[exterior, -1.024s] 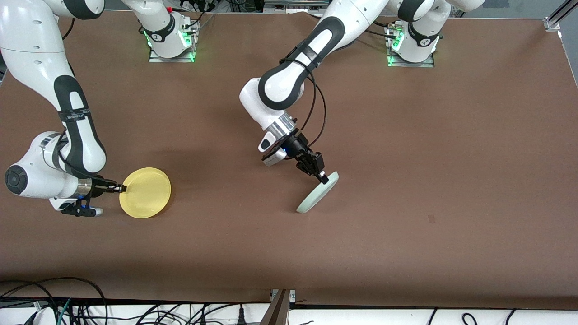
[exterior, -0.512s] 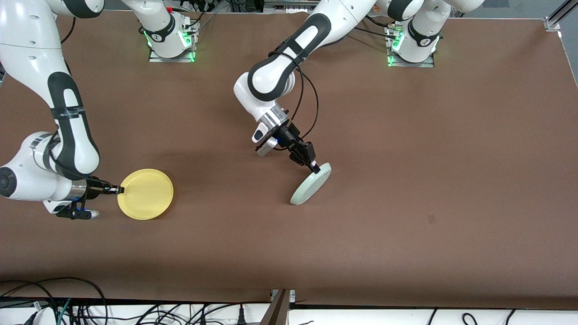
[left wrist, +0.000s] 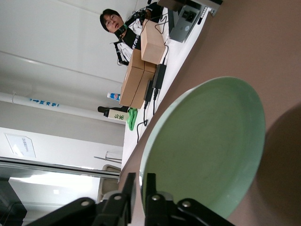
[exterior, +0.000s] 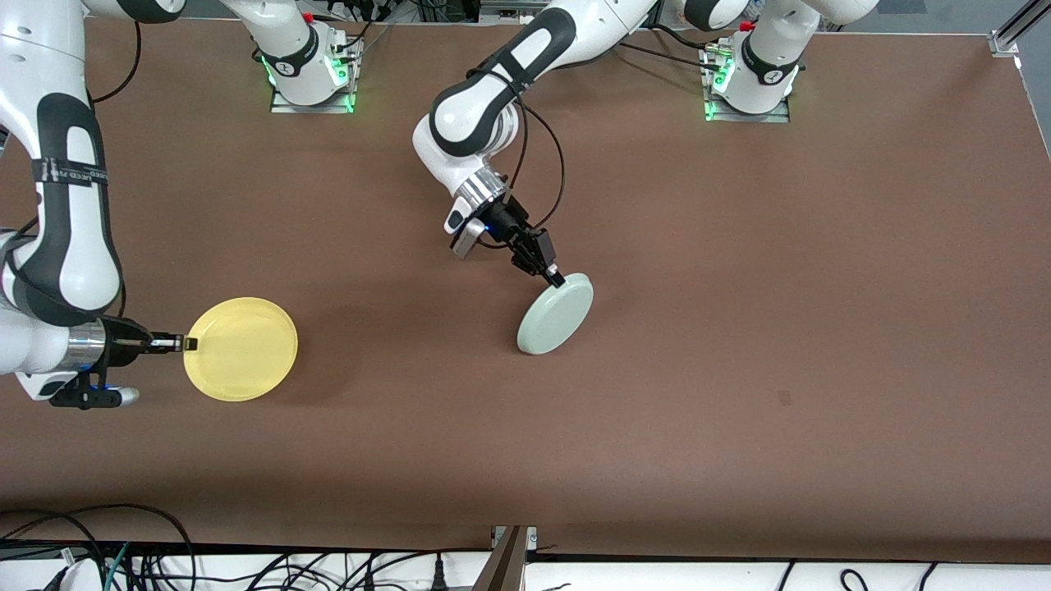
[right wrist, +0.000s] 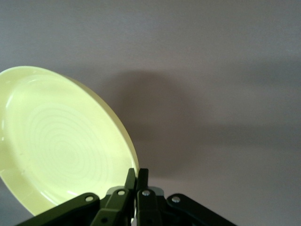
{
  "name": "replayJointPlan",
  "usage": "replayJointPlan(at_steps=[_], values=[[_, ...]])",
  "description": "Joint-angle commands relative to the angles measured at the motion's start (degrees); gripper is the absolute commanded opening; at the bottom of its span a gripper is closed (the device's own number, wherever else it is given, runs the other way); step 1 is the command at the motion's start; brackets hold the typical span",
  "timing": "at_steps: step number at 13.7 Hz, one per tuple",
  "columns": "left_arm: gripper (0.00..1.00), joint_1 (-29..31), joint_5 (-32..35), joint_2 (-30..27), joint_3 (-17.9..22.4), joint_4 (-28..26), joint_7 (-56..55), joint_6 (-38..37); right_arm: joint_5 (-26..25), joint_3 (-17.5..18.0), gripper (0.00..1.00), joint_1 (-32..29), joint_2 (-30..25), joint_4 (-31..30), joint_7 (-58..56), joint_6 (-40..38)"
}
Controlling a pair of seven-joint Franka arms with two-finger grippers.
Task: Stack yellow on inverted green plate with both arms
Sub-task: 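Lower the inverted green plate onto the table and open the left gripper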
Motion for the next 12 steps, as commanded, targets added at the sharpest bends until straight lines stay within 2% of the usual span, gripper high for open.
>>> replayJointPlan(at_steps=[1, 6, 8, 10, 12], values=[[1.0, -1.87, 0.29, 1.1, 0.15, 2.04, -1.32, -0.8, 1.08, 0.36, 0.0, 1.04, -0.91, 0.0, -0.26, -1.93], [1.0, -5.38, -2.08, 2.59, -1.16, 2.21, -13.43, 1.21, 1.34, 2.2, 0.0, 2.36, -0.91, -0.7, 0.36, -3.87], [1.0, -5.3, -6.8, 2.6, -2.23, 2.39, -20.63, 5.07, 1.52, 3.26, 0.0, 2.36, -0.91, -1.4, 2.63, -4.91], [1.0, -4.69, -11.12, 2.6, -2.23, 2.3, -27.22, 13.4, 1.6, 4.31, 0.0, 2.27, -0.91, -1.49, 4.04, -5.71], [1.0, -2.24, -16.12, 1.81, -2.4, 2.56, -30.42, 17.9, 1.95, 4.84, 0.0, 2.36, -1.08, -2.98, 4.22, -5.45]])
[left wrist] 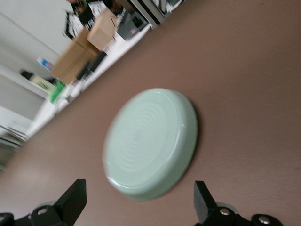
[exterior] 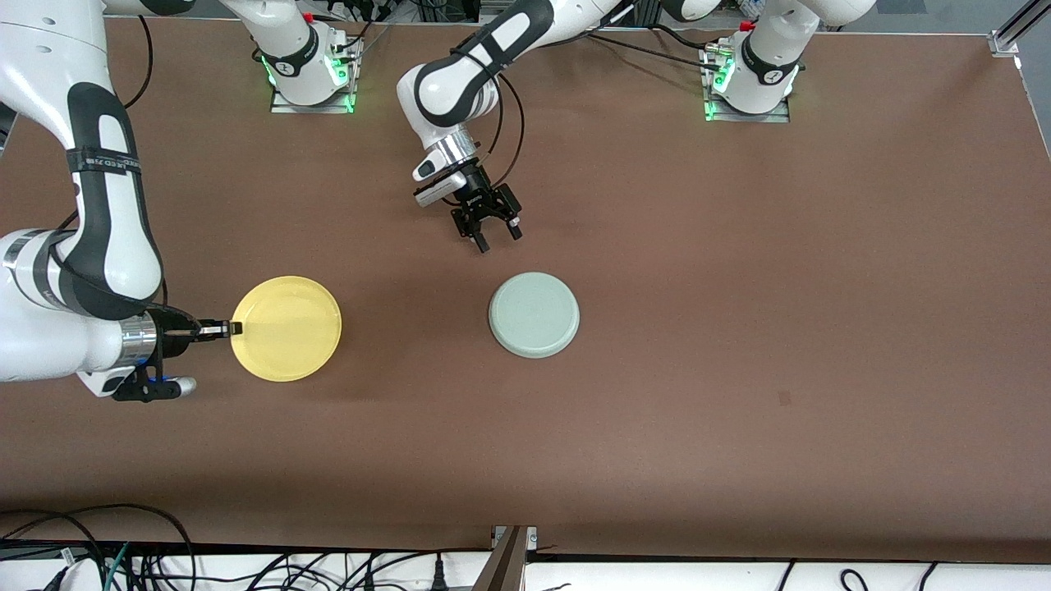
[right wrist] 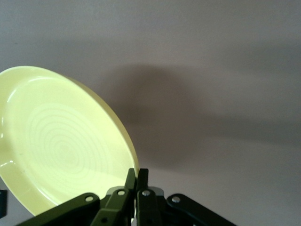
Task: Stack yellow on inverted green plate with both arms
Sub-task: 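Carry the yellow plate over the green plate while the left gripper withdraws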
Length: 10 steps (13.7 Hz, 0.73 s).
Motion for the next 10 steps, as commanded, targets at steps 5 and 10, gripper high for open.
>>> replayJointPlan(at_steps=[5, 10], values=[[1.0, 16.79, -33.86, -2.0, -0.91, 12.55, 10.3, 6.12, 2.51, 6.36, 0.0, -0.31, -1.05, -3.29, 10.13, 0.9], [1.0, 32.18, -50.59, -8.24, -1.0, 12.48, 25.36, 4.71, 2.6, 10.49, 0.0, 0.31, -5.96, -16.44, 11.01, 14.32]])
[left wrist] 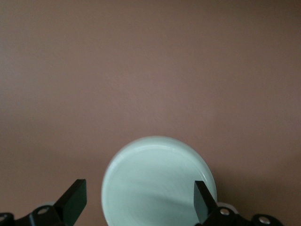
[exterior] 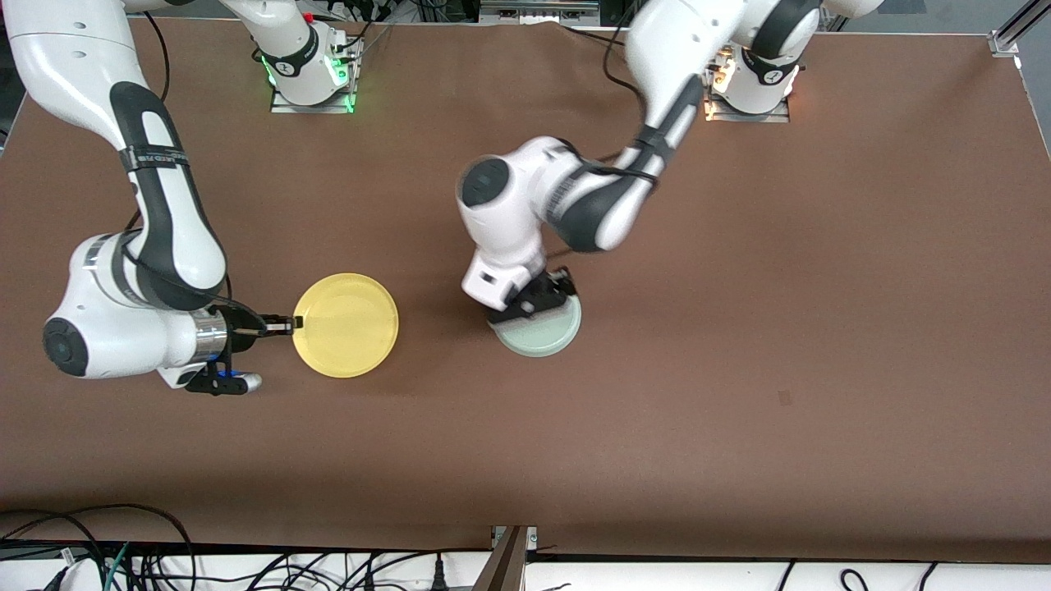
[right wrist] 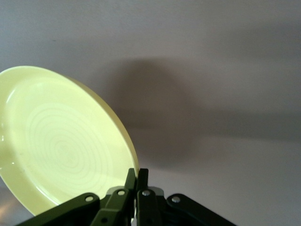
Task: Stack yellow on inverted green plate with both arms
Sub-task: 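Carry the yellow plate over the green plate while the left gripper withdraws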
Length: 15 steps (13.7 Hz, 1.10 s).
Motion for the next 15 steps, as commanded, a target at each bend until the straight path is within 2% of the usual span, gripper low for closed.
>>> replayJointPlan(at_steps=[1, 3, 4, 7, 9, 13, 15], values=[[1.0, 5.96, -7.32, -2.73, -1.31, -0.38, 4.28, -2.74, 1.05, 3.73, 0.0, -0.21, -5.32, -10.44, 2.94, 8.33], [1.0, 9.83, -7.96, -5.27, -1.22, -0.56, 9.7, -5.72, 0.97, 7.69, 0.0, 0.31, -5.24, -11.25, 10.39, 10.81], [1.0, 11.33, -8.31, -6.5, -1.31, -0.56, 13.91, -8.26, 0.88, 8.4, 0.0, 1.97, -5.15, -11.6, 13.38, 12.12], [1.0, 17.48, -12.35, -12.46, -1.13, -0.73, 21.75, -16.17, 0.7, 8.41, 0.0, 9.7, -4.54, -13.88, 19.81, 19.5], [1.0, 22.22, -14.1, -15.46, -1.05, -0.73, 30.87, -21.79, 0.7, 8.32, 0.0, 14.88, -3.84, -14.15, 24.72, 22.93], [1.0, 29.0, -13.68, -23.63, -0.61, -1.43, 42.57, -32.6, 0.7, 8.23, 0.0, 20.08, -2.34, -14.15, 29.75, 28.82], [1.0, 31.98, -13.59, -27.24, -0.78, -3.97, 44.62, -35.18, 0.18, 8.06, 0.0, 21.76, -0.68, -14.15, 31.51, 31.55]])
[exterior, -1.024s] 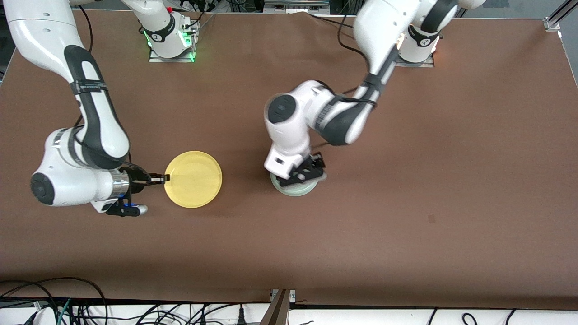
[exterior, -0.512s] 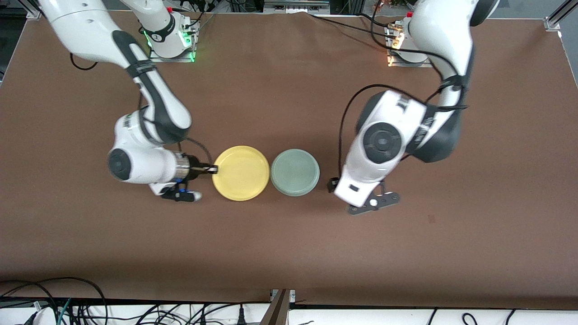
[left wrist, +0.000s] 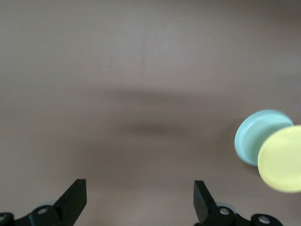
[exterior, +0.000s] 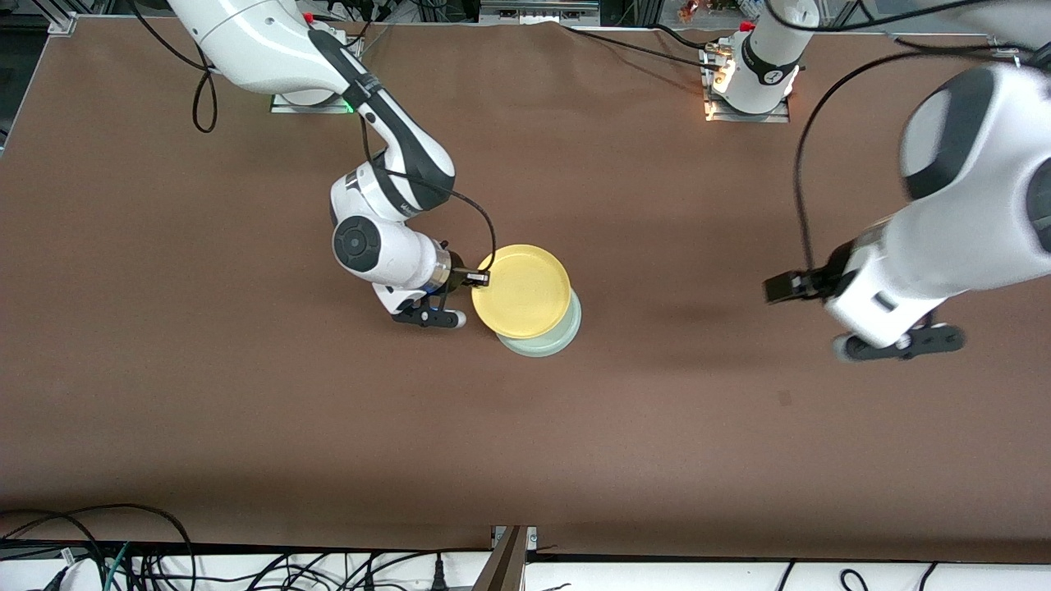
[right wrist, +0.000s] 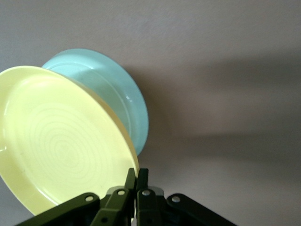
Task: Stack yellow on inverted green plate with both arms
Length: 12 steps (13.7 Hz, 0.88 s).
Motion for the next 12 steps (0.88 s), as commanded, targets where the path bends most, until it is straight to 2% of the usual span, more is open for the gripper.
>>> replayJointPlan(at_steps=[1, 4, 6, 8, 12], values=[[1.0, 2.39, -0.59, -6.12, -0.44, -6.96, 3.92, -1.26, 0.01, -0.68, 0.0, 1.64, 1.83, -0.44, 1.7, 4.05], [1.0, 4.84, -0.59, -11.22, -0.26, -13.3, 7.61, -0.38, 0.01, -0.68, 0.0, 3.05, 3.5, -0.44, 1.88, 6.87], [1.0, 5.64, -0.5, -16.22, -0.17, -19.79, 10.95, 1.11, -0.08, -0.94, 0.0, 3.23, 4.3, -0.36, 1.88, 7.93], [1.0, 6.6, 0.72, -20.62, -0.17, -27.96, 12.88, 7.06, -0.25, -1.12, 0.0, 3.58, 4.91, -0.36, 1.88, 8.98], [1.0, 8.9, 1.69, -25.2, -0.09, -37.65, 16.58, 16.05, -0.96, -1.56, 0.0, 3.76, 5.27, -0.27, 1.7, 9.69]])
